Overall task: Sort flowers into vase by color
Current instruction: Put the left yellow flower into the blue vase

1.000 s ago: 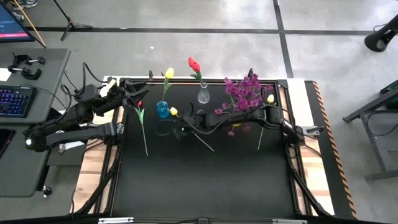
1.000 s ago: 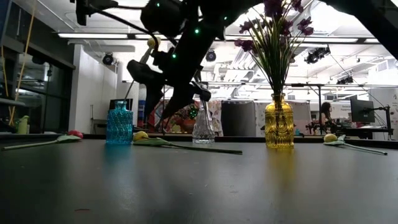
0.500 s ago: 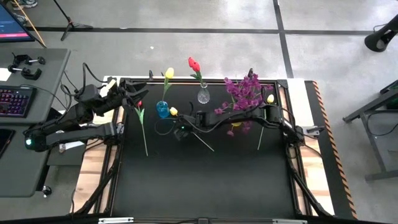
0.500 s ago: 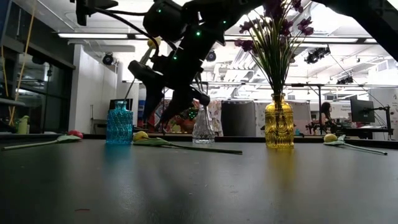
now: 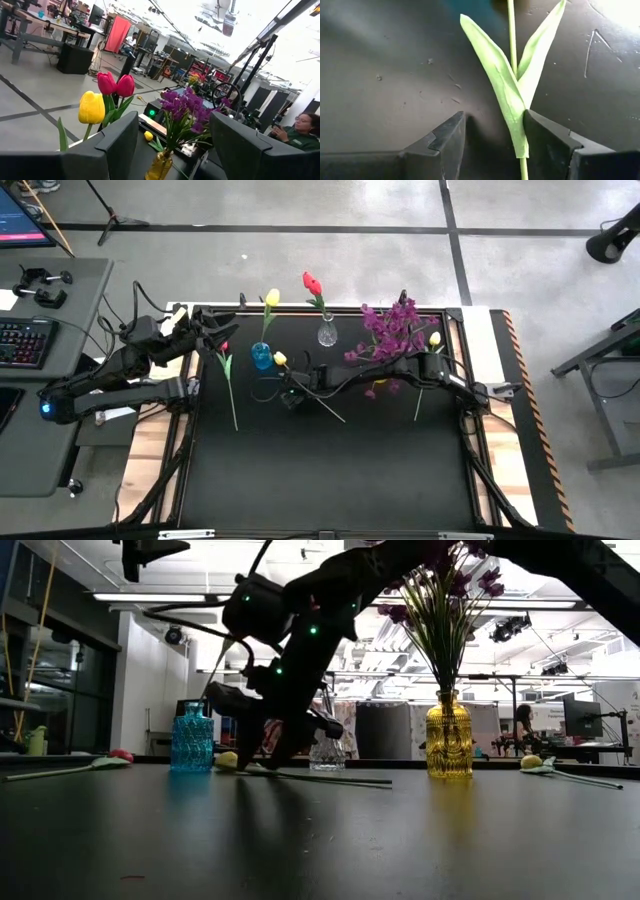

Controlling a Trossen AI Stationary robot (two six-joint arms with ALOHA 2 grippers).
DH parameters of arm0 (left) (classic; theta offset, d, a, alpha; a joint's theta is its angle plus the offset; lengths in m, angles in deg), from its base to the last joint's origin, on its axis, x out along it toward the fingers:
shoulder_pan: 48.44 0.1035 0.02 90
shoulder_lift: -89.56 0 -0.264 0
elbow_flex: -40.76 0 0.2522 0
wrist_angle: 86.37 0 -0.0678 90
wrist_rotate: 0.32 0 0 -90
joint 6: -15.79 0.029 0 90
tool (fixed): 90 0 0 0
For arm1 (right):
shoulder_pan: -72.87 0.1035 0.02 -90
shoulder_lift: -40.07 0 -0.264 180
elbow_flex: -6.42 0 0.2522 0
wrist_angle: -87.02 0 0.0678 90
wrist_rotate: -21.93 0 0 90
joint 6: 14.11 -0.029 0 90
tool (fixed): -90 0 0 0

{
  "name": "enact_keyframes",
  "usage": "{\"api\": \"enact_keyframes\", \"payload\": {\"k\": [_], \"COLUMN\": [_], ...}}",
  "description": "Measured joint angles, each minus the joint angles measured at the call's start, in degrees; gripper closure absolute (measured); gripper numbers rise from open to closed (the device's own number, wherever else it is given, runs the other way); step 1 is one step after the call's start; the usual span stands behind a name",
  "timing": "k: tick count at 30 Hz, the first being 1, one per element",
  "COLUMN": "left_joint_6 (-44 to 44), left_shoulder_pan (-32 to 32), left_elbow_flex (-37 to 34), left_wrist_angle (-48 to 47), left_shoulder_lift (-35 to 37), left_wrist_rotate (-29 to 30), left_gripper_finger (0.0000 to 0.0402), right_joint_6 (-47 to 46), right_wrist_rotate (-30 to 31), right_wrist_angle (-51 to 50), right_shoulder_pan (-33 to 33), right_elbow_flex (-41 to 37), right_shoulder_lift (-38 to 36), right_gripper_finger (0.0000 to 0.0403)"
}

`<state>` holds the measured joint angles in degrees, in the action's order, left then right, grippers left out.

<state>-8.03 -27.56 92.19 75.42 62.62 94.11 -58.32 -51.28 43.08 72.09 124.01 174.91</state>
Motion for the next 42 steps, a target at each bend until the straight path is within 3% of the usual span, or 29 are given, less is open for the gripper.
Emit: {"api": "enact_keyframes", "payload": {"k": [7, 10, 14, 16, 27, 36, 39, 42], "left_joint_6": [-0.1, -0.1, 0.5, 0.9, 1.5, 1.5, 1.4, 1.4], "left_shoulder_pan": [0.0, 0.0, 0.0, 0.0, 0.0, 0.0, 0.0, 0.0], "left_elbow_flex": [0.0, 0.0, 0.0, 0.0, 0.0, 0.0, 0.0, 0.0], "left_wrist_angle": [0.0, 0.0, 0.0, 0.0, 0.0, 0.0, 0.0, 0.0], "left_shoulder_lift": [0.0, 0.0, 0.0, 0.0, 0.9, 2.1, 2.1, 2.1], "left_wrist_rotate": [0.0, 0.0, 0.0, 0.0, 0.0, 0.1, 0.1, 0.1], "left_gripper_finger": [0.0170, 0.0170, 0.0170, 0.0170, 0.0170, 0.0170, 0.0170, 0.0170], "right_joint_6": [1.7, 2.2, 3.7, 5.5, 14.5, 9.5, 6.2, 5.5], "right_wrist_rotate": [0.8, 0.6, -0.2, -1.3, -3.9, -12.9, -14.7, -13.8], "right_wrist_angle": [-0.2, -0.8, -1.8, -2.0, -3.2, -0.4, 1.6, 1.2], "right_shoulder_pan": [0.7, 1.0, 1.8, 2.2, 4.1, 3.2, 2.8, 3.0], "right_elbow_flex": [0.0, 0.0, 0.0, 0.0, -0.1, -0.1, -0.1, -0.1], "right_shoulder_lift": [0.4, 0.4, -0.2, -0.9, -8.8, -9.5, -7.7, -6.2], "right_gripper_finger": [0.0228, 0.0276, 0.0375, 0.0392, 0.0402, 0.0395, 0.0375, 0.0331]}}
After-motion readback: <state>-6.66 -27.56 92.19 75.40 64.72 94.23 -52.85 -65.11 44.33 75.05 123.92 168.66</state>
